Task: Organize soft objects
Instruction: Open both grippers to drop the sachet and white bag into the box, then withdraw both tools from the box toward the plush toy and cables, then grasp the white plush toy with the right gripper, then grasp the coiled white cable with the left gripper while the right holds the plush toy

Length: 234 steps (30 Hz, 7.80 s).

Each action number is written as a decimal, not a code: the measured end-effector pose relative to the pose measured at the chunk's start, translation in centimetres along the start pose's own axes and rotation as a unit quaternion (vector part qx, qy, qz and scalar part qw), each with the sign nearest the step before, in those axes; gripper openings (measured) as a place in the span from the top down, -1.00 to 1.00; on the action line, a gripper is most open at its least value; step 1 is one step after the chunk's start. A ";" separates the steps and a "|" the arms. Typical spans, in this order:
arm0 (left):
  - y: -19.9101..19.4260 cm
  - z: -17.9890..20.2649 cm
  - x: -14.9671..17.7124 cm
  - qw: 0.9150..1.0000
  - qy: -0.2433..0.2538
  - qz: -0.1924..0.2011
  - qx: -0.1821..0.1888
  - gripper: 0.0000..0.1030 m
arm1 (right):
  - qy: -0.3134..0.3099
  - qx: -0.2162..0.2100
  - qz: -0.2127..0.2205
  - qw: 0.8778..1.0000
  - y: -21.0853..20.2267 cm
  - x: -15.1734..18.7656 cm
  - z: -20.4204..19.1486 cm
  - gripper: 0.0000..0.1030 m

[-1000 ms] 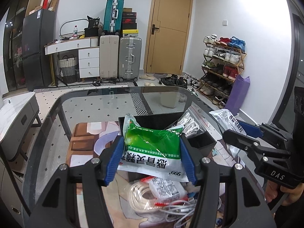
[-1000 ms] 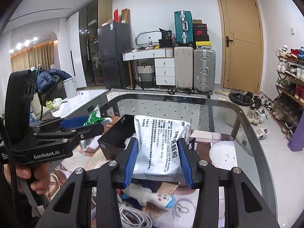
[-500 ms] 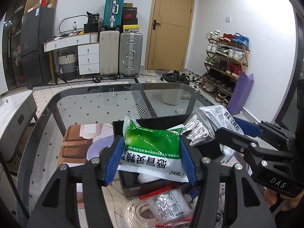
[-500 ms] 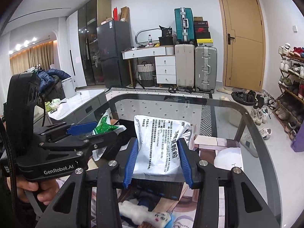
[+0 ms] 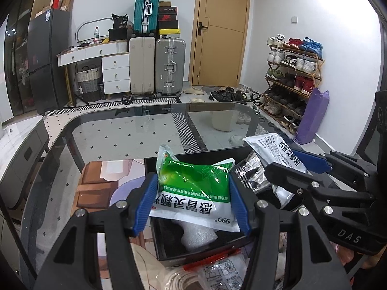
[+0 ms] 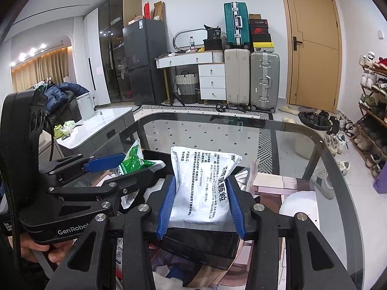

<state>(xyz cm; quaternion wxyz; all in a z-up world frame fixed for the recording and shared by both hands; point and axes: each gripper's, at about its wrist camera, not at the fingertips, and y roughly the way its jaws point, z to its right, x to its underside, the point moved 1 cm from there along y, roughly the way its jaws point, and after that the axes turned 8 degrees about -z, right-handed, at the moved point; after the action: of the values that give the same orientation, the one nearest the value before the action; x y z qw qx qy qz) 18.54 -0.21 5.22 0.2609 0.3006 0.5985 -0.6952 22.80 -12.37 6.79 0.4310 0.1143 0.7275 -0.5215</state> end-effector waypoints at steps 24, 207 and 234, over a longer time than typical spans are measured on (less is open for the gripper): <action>-1.8 0.5 1.5 1.000 -0.002 -0.002 0.009 -1.00 | 0.013 0.020 0.000 1.000 -3.3 3.4 1.3 -0.99; -4.1 -1.6 10.6 0.996 -0.044 -0.061 0.047 -0.29 | 0.029 -0.008 -0.061 0.998 -6.3 8.3 -0.4 -0.51; -5.5 -1.4 10.2 0.994 -0.052 -0.048 0.087 0.41 | 0.023 -0.013 -0.063 0.998 -5.4 7.9 -0.7 -0.51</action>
<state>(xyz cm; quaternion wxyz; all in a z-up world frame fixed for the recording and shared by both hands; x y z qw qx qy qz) 7.73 1.96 1.30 0.2310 0.2565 0.5354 -0.7708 14.32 -16.33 4.49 0.3822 0.0747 0.7496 -0.5352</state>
